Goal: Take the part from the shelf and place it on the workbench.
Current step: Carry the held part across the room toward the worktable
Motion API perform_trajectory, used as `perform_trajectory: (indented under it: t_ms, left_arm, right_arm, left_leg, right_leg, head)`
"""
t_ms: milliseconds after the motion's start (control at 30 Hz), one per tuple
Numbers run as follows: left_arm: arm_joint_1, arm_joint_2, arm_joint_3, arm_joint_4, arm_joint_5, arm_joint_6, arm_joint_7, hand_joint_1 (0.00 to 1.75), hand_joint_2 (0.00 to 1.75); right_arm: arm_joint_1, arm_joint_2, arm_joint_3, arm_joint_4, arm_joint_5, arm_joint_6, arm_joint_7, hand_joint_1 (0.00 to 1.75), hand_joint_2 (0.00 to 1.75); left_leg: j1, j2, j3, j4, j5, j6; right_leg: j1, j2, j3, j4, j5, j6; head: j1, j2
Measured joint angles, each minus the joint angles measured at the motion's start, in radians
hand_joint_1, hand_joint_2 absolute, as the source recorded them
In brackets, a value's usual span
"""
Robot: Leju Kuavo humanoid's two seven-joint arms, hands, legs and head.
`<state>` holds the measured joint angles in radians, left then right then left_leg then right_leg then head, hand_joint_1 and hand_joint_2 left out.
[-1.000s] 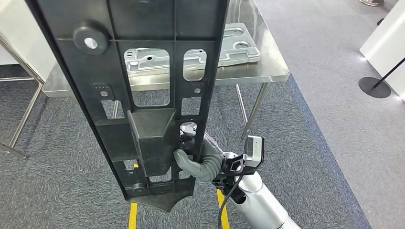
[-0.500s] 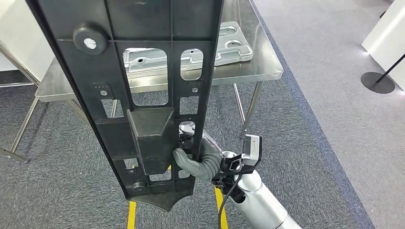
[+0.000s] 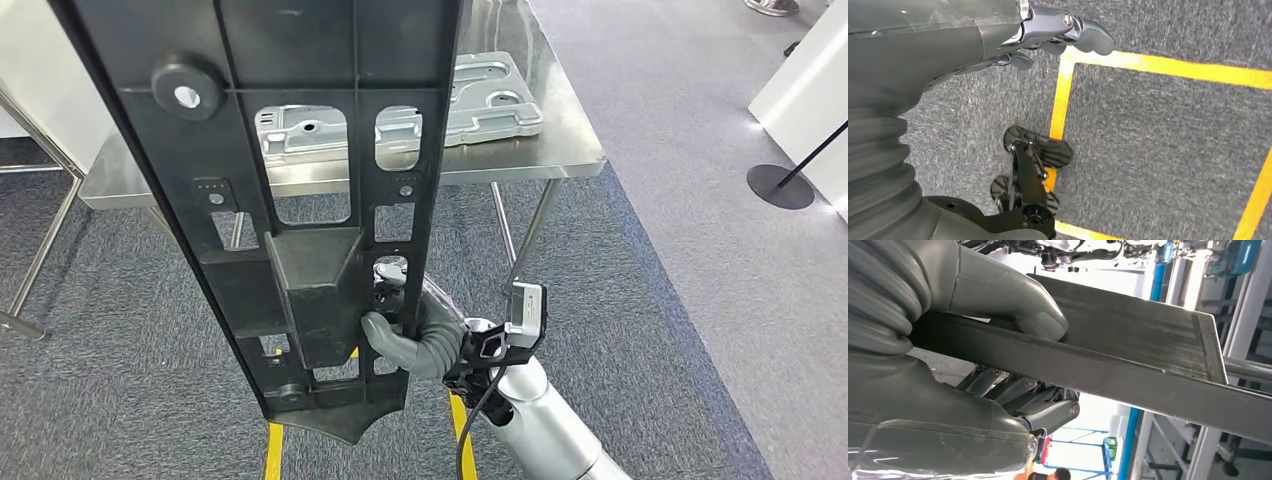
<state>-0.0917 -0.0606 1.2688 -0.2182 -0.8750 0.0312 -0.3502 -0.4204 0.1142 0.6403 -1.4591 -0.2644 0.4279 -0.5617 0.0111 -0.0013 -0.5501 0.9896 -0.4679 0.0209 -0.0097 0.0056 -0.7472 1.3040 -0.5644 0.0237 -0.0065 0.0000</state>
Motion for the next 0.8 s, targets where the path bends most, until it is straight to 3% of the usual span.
perform_trajectory:
  t_ms: [33, 100, 167, 233, 333, 400, 467, 500, 533, 600, 667, 700, 800]
  left_arm:
    - [0.001, 0.0, 0.0, 0.0, -0.001, 0.0, 0.0, 0.0, 1.75]
    - [0.001, 0.0, 0.0, 0.0, -0.003, -0.002, -0.001, 0.0, 1.75]
    - [0.0, 0.0, 0.0, 0.0, -0.004, -0.004, -0.002, 0.0, 1.75]
    - [-0.001, 0.0, 0.0, 0.0, -0.005, -0.004, -0.003, 0.0, 1.75]
    - [-0.002, 0.0, 0.0, 0.0, -0.006, -0.005, -0.004, 0.0, 1.75]
    - [-0.002, -0.001, -0.001, 0.0, -0.007, -0.006, -0.005, 0.0, 1.75]
    - [0.0, 0.0, -0.001, 0.0, -0.007, -0.006, -0.004, 0.0, 1.75]
    - [0.002, 0.0, -0.001, 0.0, -0.007, -0.006, -0.004, 0.0, 1.75]
    - [0.004, 0.0, -0.001, 0.0, -0.007, -0.006, -0.004, 0.0, 1.75]
    - [0.004, 0.0, 0.0, 0.0, -0.007, -0.005, -0.003, 0.0, 1.75]
    - [0.004, 0.0, 0.0, 0.0, -0.006, -0.004, -0.002, 0.0, 1.75]
    - [0.004, 0.0, 0.0, 0.0, -0.006, -0.003, -0.002, 0.0, 1.75]
    - [0.005, 0.0, 0.0, 0.0, -0.006, -0.002, -0.001, 0.0, 1.75]
  right_arm:
    - [0.001, -0.001, 0.0, 0.001, 0.0, 0.0, 0.0, 1.75, 1.75]
    - [-0.001, -0.001, 0.0, 0.002, 0.0, -0.001, 0.0, 1.75, 1.75]
    - [-0.003, -0.001, 0.0, 0.002, 0.002, -0.002, -0.001, 1.75, 1.75]
    - [-0.004, -0.001, 0.0, 0.003, 0.004, -0.005, -0.001, 1.75, 1.75]
    - [-0.008, 0.0, 0.0, 0.002, 0.008, -0.01, -0.001, 1.75, 1.75]
    - [-0.012, 0.001, 0.0, 0.002, 0.011, -0.014, -0.001, 1.75, 1.75]
    - [-0.013, 0.002, 0.0, 0.004, 0.018, -0.016, 0.002, 1.75, 1.75]
    - [-0.013, 0.002, 0.0, 0.006, 0.022, -0.016, 0.003, 1.75, 1.75]
    - [-0.013, 0.002, 0.0, 0.008, 0.025, -0.017, 0.005, 1.75, 1.75]
    - [-0.014, 0.002, 0.0, 0.009, 0.028, -0.016, 0.009, 1.75, 1.75]
    - [-0.019, 0.003, 0.0, 0.011, 0.025, -0.014, 0.014, 1.75, 1.75]
    - [-0.021, 0.003, 0.0, 0.012, 0.022, -0.013, 0.017, 1.75, 1.75]
    - [-0.023, 0.005, 0.0, 0.015, 0.016, -0.012, 0.021, 1.75, 1.75]
  left_leg:
    - [0.0, -0.001, 0.004, 0.001, -0.004, -0.001]
    - [0.0, -0.003, 0.016, 0.005, -0.017, -0.006]
    - [-0.004, -0.004, 0.022, 0.011, -0.031, -0.016]
    - [-0.006, -0.003, 0.023, 0.011, -0.039, -0.027]
    - [-0.004, -0.002, 0.025, 0.029, -0.059, -0.042]
    - [-0.001, -0.002, -0.024, 0.13, -0.101, -0.051]
    - [0.001, -0.002, -0.111, 0.267, -0.139, -0.057]
    - [0.001, -0.001, -0.142, 0.302, -0.135, -0.057]
    - [0.001, -0.001, -0.154, 0.298, -0.109, -0.057]
    - [0.001, 0.0, -0.123, 0.179, -0.012, -0.05]
    - [-0.005, 0.001, -0.079, 0.062, 0.046, -0.039]
    - [-0.008, 0.001, -0.068, 0.034, 0.05, -0.033]
    - [-0.008, -0.002, -0.057, 0.019, 0.038, -0.016]
  right_leg:
    - [0.0, 0.0, 0.003, -0.018, 0.026, -0.001]
    - [-0.001, -0.001, 0.058, -0.15, 0.105, -0.007]
    - [0.003, -0.002, 0.11, -0.26, 0.142, -0.016]
    - [0.007, 0.0, 0.121, -0.281, 0.133, -0.026]
    - [0.001, 0.001, 0.138, -0.291, 0.125, -0.042]
    - [-0.001, -0.001, 0.153, -0.297, 0.118, -0.049]
    - [-0.001, -0.003, 0.165, -0.297, 0.106, -0.052]
    - [0.0, -0.004, 0.173, -0.297, 0.099, -0.052]
    - [0.0, -0.005, 0.182, -0.297, 0.092, -0.051]
    - [0.0, -0.007, 0.207, -0.297, 0.074, -0.047]
    - [0.002, -0.009, 0.223, -0.298, 0.06, -0.038]
    - [0.003, -0.01, 0.225, -0.3, 0.056, -0.033]
    - [0.004, -0.01, 0.226, -0.292, 0.056, -0.016]
  head:
    - [0.0, 0.0]
    - [0.0, 0.0]
    - [-0.001, 0.0]
    - [-0.002, 0.0]
    - [-0.005, 0.0]
    - [-0.01, 0.0]
    - [-0.012, 0.0]
    - [-0.012, 0.0]
    - [-0.012, 0.0]
    - [-0.012, 0.0]
    - [-0.012, 0.0]
    - [-0.011, 0.0]
    - [-0.009, 0.0]
